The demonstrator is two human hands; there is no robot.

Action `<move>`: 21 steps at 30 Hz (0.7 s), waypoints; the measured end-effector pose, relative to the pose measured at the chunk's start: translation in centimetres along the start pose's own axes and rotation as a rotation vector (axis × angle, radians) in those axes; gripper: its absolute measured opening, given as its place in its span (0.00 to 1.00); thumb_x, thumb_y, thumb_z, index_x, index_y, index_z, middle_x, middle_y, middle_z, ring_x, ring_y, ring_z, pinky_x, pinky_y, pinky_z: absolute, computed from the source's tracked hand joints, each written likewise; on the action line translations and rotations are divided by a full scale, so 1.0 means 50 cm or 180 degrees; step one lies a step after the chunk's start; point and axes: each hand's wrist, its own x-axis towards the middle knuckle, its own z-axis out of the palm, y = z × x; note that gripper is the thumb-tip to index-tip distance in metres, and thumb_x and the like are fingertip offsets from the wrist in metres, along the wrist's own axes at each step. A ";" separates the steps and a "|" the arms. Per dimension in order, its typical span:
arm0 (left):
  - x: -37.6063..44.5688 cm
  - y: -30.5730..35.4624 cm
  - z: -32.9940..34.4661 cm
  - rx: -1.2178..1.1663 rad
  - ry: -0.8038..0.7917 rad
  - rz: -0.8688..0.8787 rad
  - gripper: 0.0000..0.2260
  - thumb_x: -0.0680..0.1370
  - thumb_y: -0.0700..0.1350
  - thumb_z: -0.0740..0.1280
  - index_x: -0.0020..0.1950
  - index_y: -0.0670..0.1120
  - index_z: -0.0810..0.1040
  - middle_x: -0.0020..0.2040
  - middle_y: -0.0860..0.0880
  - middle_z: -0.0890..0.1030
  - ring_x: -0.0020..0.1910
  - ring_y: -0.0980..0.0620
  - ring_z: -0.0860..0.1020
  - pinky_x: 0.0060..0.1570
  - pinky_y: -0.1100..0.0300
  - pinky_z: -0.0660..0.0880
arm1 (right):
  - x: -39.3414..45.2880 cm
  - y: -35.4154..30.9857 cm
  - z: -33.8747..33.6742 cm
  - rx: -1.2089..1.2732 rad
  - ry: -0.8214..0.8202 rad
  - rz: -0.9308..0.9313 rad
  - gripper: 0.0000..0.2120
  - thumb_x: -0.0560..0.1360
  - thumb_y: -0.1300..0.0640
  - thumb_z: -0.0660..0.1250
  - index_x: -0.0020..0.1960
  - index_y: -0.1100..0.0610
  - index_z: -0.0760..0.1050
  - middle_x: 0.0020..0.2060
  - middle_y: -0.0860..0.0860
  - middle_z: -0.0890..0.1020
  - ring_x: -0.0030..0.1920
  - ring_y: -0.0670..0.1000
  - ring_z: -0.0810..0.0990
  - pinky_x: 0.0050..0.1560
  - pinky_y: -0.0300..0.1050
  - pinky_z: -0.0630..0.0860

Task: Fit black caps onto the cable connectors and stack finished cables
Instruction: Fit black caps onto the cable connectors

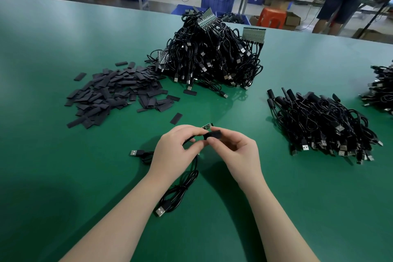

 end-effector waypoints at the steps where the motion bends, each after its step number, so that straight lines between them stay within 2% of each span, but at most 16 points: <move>1: 0.000 0.000 0.000 0.0012 0.0032 0.0001 0.10 0.72 0.47 0.73 0.52 0.59 0.83 0.49 0.64 0.81 0.46 0.59 0.79 0.48 0.65 0.75 | 0.000 0.000 0.002 0.0063 0.0021 0.0027 0.13 0.74 0.63 0.73 0.46 0.44 0.85 0.43 0.45 0.87 0.46 0.43 0.85 0.48 0.34 0.78; 7: -0.002 0.007 -0.002 -0.0058 0.0070 -0.0015 0.14 0.71 0.51 0.73 0.54 0.63 0.80 0.52 0.65 0.80 0.46 0.58 0.79 0.49 0.66 0.75 | 0.004 0.003 0.001 -0.0060 0.0180 0.0114 0.10 0.75 0.60 0.72 0.41 0.46 0.85 0.40 0.44 0.87 0.43 0.42 0.84 0.45 0.32 0.77; 12: -0.003 0.009 0.001 -0.0063 0.0060 0.0164 0.11 0.71 0.49 0.73 0.52 0.57 0.84 0.49 0.62 0.82 0.50 0.59 0.79 0.51 0.63 0.76 | 0.001 0.009 0.005 -0.0199 0.0186 0.0125 0.07 0.74 0.58 0.74 0.40 0.48 0.85 0.39 0.46 0.87 0.42 0.47 0.84 0.45 0.36 0.79; 14: -0.003 0.007 0.002 -0.0045 0.0036 0.0243 0.10 0.71 0.48 0.73 0.51 0.56 0.84 0.48 0.62 0.82 0.52 0.60 0.79 0.51 0.64 0.75 | 0.001 0.009 0.006 -0.0230 0.0203 0.0099 0.08 0.74 0.58 0.74 0.38 0.47 0.84 0.38 0.46 0.86 0.41 0.46 0.83 0.45 0.38 0.79; 18: -0.004 0.004 0.006 -0.0009 0.0039 0.0252 0.10 0.71 0.45 0.73 0.50 0.55 0.83 0.49 0.63 0.81 0.51 0.63 0.78 0.49 0.72 0.72 | 0.001 0.009 0.007 -0.0358 0.0180 -0.0029 0.09 0.74 0.58 0.74 0.36 0.48 0.83 0.35 0.44 0.85 0.37 0.42 0.80 0.40 0.32 0.74; 21: -0.005 0.002 0.008 -0.0022 0.0028 0.0194 0.09 0.72 0.47 0.73 0.51 0.56 0.84 0.48 0.63 0.81 0.50 0.61 0.78 0.48 0.73 0.72 | -0.002 0.012 0.010 -0.0356 0.0229 -0.0079 0.09 0.75 0.59 0.73 0.37 0.48 0.82 0.34 0.43 0.84 0.36 0.41 0.80 0.39 0.31 0.74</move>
